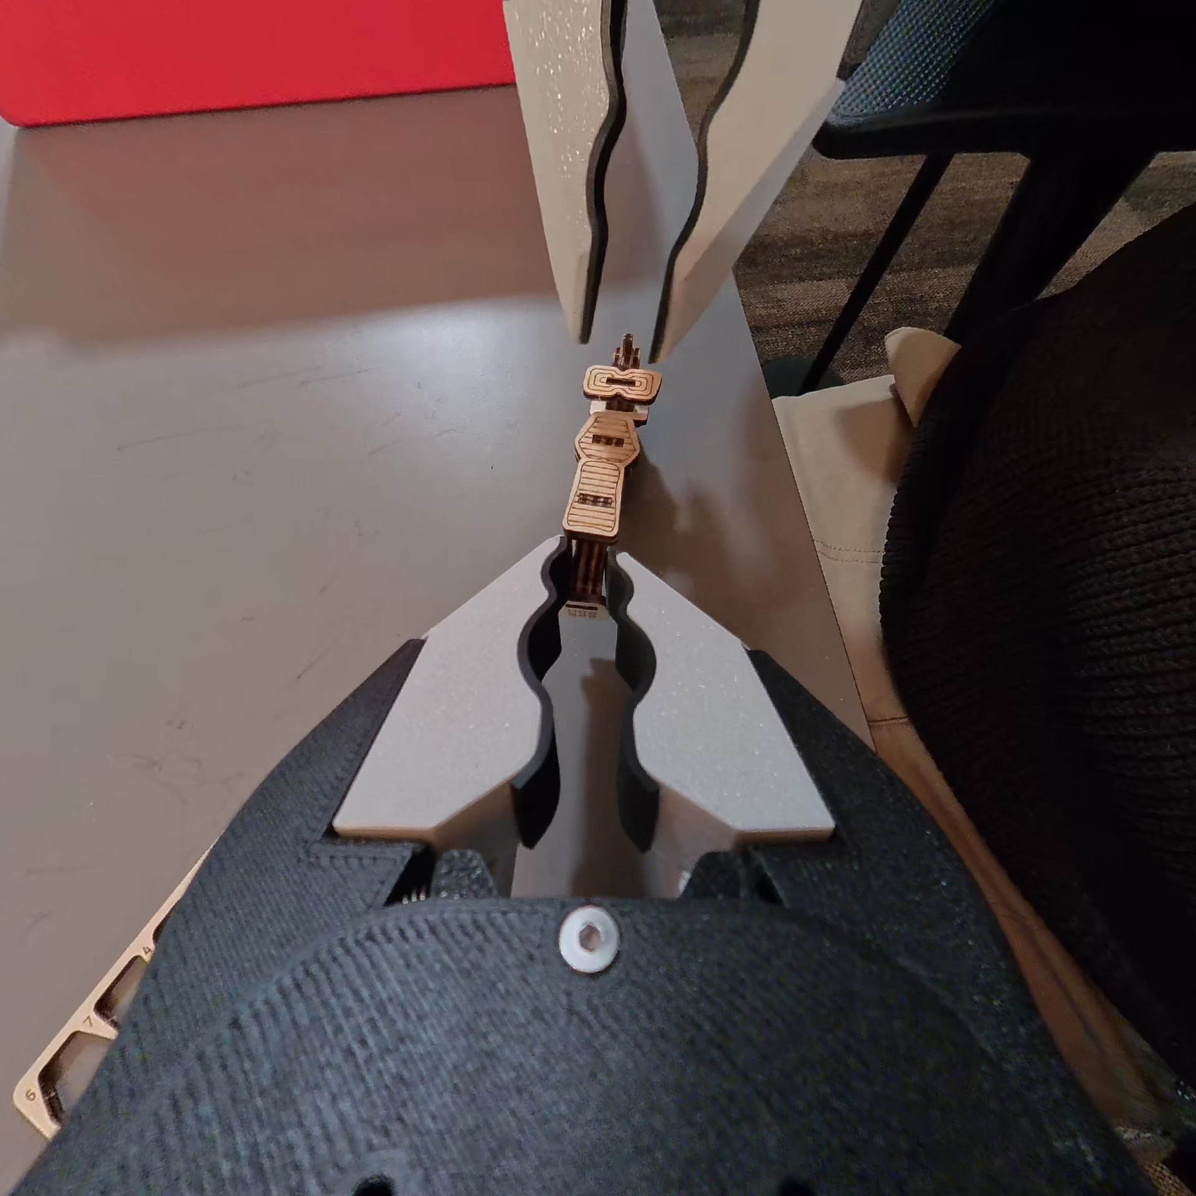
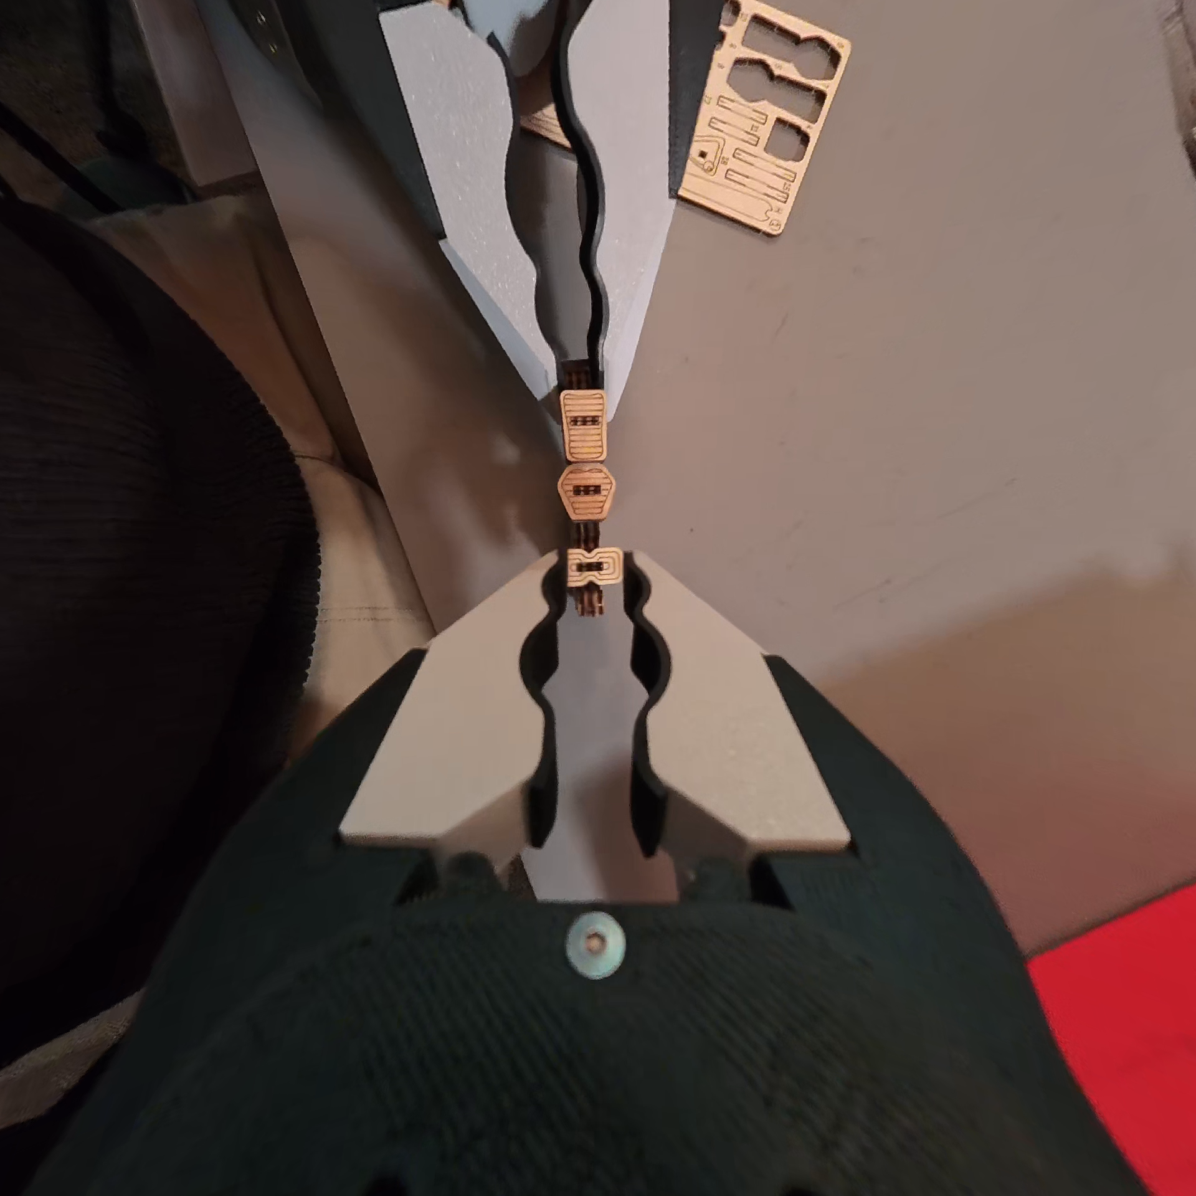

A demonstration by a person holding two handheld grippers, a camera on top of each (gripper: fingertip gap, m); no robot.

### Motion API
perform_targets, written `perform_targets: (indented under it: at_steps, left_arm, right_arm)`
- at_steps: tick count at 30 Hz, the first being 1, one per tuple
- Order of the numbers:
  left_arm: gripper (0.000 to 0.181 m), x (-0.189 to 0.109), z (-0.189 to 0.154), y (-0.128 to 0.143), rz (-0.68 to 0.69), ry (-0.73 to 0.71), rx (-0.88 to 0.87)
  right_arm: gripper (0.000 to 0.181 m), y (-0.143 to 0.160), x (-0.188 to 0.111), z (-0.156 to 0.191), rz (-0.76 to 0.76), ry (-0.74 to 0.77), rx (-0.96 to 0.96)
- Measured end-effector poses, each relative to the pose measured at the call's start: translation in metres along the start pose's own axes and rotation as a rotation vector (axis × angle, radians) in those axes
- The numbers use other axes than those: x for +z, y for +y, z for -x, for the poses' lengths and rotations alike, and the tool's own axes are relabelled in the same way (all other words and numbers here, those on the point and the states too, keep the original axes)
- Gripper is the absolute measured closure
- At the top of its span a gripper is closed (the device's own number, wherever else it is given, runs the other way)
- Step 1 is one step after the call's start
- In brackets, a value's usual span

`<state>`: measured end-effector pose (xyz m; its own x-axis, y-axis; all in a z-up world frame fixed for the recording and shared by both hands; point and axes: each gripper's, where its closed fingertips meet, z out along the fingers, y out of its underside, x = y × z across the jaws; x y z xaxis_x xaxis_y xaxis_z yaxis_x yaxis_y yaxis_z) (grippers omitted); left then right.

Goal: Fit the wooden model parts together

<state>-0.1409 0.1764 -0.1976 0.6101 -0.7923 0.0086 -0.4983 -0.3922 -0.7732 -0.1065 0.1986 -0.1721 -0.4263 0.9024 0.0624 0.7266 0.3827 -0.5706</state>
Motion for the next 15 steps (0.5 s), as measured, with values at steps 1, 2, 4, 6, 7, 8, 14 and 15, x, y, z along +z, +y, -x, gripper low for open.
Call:
perform_targets:
  at_steps: [1, 2, 4, 6, 7, 8, 14, 15]
  left_arm:
    - [0.172, 0.0, -0.0001, -0.0002, 0.0, 0.0, 0.0]
    - [0.172, 0.0, 0.0, -0.0003, -0.001, 0.0, 0.0]
    - [0.172, 0.0001, -0.0003, -0.0006, 0.0, -0.001, 0.002]
    - [0.172, 0.0, -0.0003, -0.0007, 0.001, -0.002, 0.004]
    - [0.172, 0.0, -0.0003, -0.0007, 0.001, -0.002, 0.003]
    - [0.172, 0.0, -0.0003, -0.0006, 0.0, -0.002, 0.003]
    - [0.172, 0.0, -0.0005, -0.0006, 0.0, -0.001, 0.005]
    - [0.172, -0.0001, -0.0004, -0.0009, 0.0, -0.002, 0.005]
  right_arm:
    - [0.168, 0.0007, 0.0007, 0.0, -0.002, -0.004, 0.005]
    - [0.169, 0.0019, 0.0022, -0.0002, 0.0, -0.006, 0.008]
    - [0.169, 0.0063, 0.0076, 0.0012, 0.017, -0.02, 0.017]
    - [0.169, 0.0064, 0.0091, 0.0024, 0.014, -0.034, 0.026]
    - [0.168, 0.0068, 0.0085, 0.0019, 0.017, -0.032, 0.026]
    - [0.168, 0.0072, 0.0076, 0.0007, 0.02, -0.024, 0.023]
    - [0.167, 0.0048, 0.0089, 0.0032, -0.004, -0.053, 0.052]
    - [0.168, 0.006, 0.0102, 0.0029, -0.002, -0.057, 0.06]
